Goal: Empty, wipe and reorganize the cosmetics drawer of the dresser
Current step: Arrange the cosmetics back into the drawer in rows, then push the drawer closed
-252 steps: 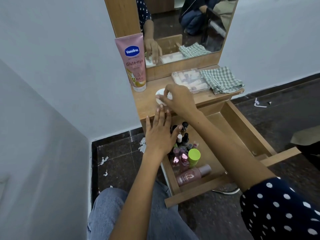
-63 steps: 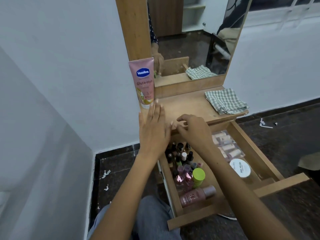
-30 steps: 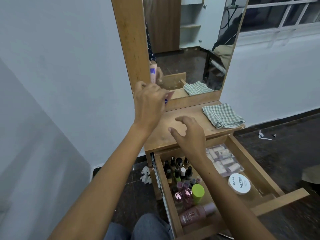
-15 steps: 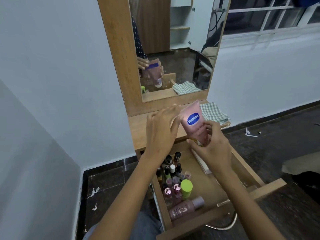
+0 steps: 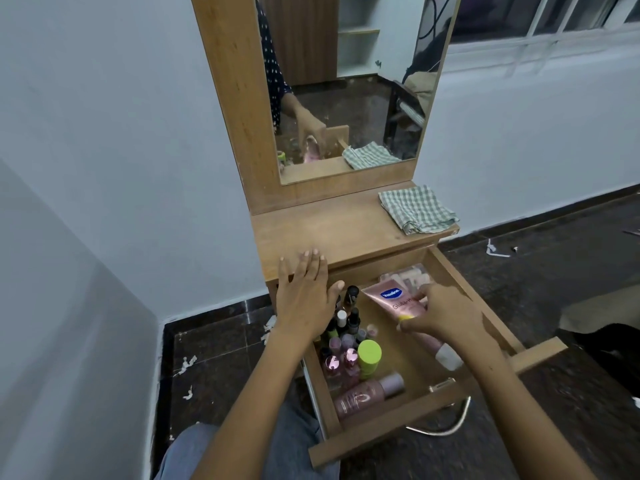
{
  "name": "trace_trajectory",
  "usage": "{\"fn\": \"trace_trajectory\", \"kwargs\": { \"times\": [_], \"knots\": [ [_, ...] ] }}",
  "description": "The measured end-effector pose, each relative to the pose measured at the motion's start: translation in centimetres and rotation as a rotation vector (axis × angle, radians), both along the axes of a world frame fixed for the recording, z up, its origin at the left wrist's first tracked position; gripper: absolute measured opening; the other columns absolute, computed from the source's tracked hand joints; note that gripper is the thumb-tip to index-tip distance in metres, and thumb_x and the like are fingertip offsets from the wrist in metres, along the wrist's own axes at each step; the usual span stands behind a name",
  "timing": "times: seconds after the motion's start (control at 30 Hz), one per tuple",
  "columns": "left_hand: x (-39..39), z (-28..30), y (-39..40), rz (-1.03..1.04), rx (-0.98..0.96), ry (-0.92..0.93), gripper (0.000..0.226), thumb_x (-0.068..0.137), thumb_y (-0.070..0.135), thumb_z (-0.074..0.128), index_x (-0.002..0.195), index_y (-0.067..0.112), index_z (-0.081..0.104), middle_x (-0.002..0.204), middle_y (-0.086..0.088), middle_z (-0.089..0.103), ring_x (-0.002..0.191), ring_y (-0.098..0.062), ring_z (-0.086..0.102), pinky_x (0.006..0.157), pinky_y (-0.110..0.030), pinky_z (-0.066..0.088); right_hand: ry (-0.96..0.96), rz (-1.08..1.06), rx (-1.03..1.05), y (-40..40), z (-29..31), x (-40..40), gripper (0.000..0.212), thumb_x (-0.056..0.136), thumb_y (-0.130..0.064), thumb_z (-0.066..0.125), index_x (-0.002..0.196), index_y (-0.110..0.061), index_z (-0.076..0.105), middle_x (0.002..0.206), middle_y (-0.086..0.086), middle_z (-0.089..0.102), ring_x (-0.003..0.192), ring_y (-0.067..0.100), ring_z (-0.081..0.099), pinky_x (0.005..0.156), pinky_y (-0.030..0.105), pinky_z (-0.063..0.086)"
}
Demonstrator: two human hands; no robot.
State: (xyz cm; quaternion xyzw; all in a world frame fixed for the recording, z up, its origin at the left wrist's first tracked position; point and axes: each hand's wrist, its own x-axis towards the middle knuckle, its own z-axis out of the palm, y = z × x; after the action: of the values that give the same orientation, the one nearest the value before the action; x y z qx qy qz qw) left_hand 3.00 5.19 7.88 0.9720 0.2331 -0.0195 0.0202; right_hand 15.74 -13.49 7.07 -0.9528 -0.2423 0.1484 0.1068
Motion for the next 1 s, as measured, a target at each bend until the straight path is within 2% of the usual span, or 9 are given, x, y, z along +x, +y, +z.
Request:
{"fn": "trace_trajectory", "kwargs": {
  "times": [0.1, 0.2, 0.37, 0.53, 0.8, 1.0],
  "knots": [
    [0.0, -0.2, 0.0, 0.001, -0.008, 0.005, 0.062, 0.101, 0.047, 0.010, 0.151, 0.013, -0.001, 0.159, -0.003, -0.006, 0.145, -0.016, -0.013, 0.109, -0.049, -0.020, -0.083, -0.037, -0.077, 1.2, -1.1, -0.4, 0.064, 0.067, -0.055, 0.074, 0.119, -0.023, 0.054, 0.113, 0.001, 0.064, 0.103, 0.019, 0.060, 0.082, 0.030, 0.048],
    [0.0, -0.2, 0.0, 0.003, -0.024, 0.010, 0.061, 0.101, 0.046, 0.010, 0.151, 0.014, -0.004, 0.159, -0.003, -0.011, 0.145, -0.016, -0.015, 0.109, -0.048, -0.021, -0.111, -0.047, -0.082, 2.5, -2.2, -0.8, 0.062, 0.071, -0.055, 0.072, 0.118, -0.019, 0.051, 0.114, 0.004, 0.064, 0.107, 0.022, 0.059, 0.084, 0.033, 0.047],
    [-0.1, -0.8, 0.0, 0.000, -0.029, -0.012, 0.061, 0.101, 0.046, 0.011, 0.150, 0.014, -0.008, 0.158, -0.002, -0.015, 0.144, -0.016, -0.017, 0.111, -0.046, -0.018, -0.157, -0.035, -0.100, 4.0, -3.8, -1.6, 0.058, 0.076, -0.047, 0.069, 0.121, -0.016, 0.047, 0.117, 0.007, 0.060, 0.108, 0.026, 0.059, 0.079, 0.034, 0.045],
    [-0.1, -1.4, -0.2, 0.003, -0.018, -0.045, 0.062, 0.101, 0.046, 0.011, 0.150, 0.013, -0.009, 0.157, -0.003, -0.017, 0.144, -0.015, -0.018, 0.111, -0.044, -0.018, -0.160, -0.030, -0.014, 4.3, -5.1, -1.4, 0.054, 0.080, -0.047, 0.064, 0.121, -0.017, 0.048, 0.112, 0.009, 0.060, 0.100, 0.027, 0.061, 0.074, 0.036, 0.050],
    [-0.2, -1.7, -0.4, 0.012, -0.010, -0.063, 0.063, 0.101, 0.045, 0.013, 0.150, 0.012, -0.009, 0.158, -0.004, -0.016, 0.144, -0.016, -0.017, 0.112, -0.042, -0.018, -0.127, -0.051, 0.085, 3.6, -5.4, -1.1, 0.055, 0.077, -0.047, 0.070, 0.117, -0.015, 0.052, 0.113, 0.010, 0.063, 0.104, 0.028, 0.060, 0.077, 0.037, 0.052],
    [-0.1, -1.6, -0.5, 0.027, -0.020, -0.041, 0.063, 0.101, 0.046, 0.013, 0.150, 0.012, -0.010, 0.157, -0.004, -0.016, 0.144, -0.016, -0.016, 0.110, -0.041, -0.019, -0.196, -0.122, 0.249, 3.8, -5.1, -1.0, 0.038, 0.084, -0.035, 0.063, 0.115, -0.015, 0.059, 0.111, 0.007, 0.066, 0.102, 0.028, 0.061, 0.078, 0.037, 0.049]
  ]
}}
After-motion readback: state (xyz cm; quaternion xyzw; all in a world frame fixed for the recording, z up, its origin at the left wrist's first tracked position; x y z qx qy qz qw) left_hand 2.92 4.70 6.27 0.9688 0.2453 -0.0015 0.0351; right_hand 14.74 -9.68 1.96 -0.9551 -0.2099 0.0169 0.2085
